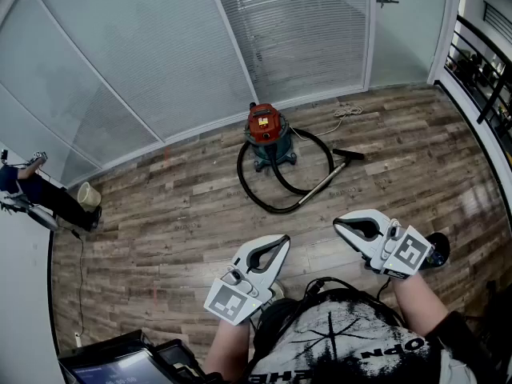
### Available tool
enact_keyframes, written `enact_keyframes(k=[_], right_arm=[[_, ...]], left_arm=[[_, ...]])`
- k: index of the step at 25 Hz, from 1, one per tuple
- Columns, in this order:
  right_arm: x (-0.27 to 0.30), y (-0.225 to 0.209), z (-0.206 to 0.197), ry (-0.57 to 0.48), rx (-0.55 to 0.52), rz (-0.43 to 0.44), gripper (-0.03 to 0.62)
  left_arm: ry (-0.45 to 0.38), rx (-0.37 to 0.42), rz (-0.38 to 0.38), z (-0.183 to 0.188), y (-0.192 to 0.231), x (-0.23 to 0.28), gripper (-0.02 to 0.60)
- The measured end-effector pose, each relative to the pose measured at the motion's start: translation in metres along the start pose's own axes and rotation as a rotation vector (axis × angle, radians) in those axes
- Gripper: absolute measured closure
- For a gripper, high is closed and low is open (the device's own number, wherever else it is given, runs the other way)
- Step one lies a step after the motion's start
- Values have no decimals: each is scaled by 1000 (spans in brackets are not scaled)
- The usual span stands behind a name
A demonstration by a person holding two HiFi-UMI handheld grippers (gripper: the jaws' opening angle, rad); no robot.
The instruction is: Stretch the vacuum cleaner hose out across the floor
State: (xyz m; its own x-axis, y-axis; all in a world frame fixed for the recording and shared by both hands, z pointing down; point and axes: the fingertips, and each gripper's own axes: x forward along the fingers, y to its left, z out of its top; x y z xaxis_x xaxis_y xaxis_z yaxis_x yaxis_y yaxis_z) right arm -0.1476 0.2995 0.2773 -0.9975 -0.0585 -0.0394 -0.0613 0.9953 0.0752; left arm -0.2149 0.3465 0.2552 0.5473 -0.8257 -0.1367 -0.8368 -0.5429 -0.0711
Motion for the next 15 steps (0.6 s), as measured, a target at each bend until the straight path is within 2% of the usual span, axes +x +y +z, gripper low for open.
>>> enact_keyframes(k=[11,15], right_arm=[[2,-9,4,2,-18,1,589],[0,-9,6,-26,-16,-15,588]], left_arm=[[-18,1,29,6,5,0,580],[-16,-2,48,3,5,-5,580]])
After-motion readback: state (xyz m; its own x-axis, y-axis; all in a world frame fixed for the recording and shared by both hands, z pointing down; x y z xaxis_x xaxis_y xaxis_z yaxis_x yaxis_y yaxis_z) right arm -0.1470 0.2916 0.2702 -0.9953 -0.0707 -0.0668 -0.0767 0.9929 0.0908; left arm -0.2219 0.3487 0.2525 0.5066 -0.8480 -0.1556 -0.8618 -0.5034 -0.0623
